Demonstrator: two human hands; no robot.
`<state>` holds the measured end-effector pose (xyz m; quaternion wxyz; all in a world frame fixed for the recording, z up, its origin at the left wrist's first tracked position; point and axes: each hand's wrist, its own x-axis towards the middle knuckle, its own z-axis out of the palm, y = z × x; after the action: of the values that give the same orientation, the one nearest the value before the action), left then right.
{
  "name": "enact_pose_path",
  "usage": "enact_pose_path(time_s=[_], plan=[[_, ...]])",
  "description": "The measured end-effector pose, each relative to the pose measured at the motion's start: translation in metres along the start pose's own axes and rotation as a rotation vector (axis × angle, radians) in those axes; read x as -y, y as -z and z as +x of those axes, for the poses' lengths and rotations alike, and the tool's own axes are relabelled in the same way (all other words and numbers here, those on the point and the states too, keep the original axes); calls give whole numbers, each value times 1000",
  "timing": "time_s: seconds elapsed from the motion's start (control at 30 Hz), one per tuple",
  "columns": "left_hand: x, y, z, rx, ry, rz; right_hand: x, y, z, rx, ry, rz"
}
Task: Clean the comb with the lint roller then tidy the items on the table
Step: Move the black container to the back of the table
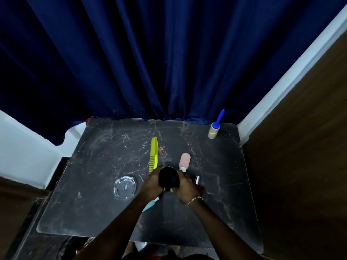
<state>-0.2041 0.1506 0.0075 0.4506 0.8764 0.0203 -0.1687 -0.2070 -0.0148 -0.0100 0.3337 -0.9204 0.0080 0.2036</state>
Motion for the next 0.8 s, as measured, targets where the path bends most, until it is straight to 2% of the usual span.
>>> enact_pose_path(time_s=[0.3, 0.53, 0.8], plan=[[7, 19, 2, -19, -10, 5, 14, 5, 5, -83, 78, 135], [-3, 72, 22, -100, -67, -19, 69, 17, 36, -150, 210, 146], [13, 144, 45, -173, -110, -7, 140, 8, 79, -147, 228, 117]])
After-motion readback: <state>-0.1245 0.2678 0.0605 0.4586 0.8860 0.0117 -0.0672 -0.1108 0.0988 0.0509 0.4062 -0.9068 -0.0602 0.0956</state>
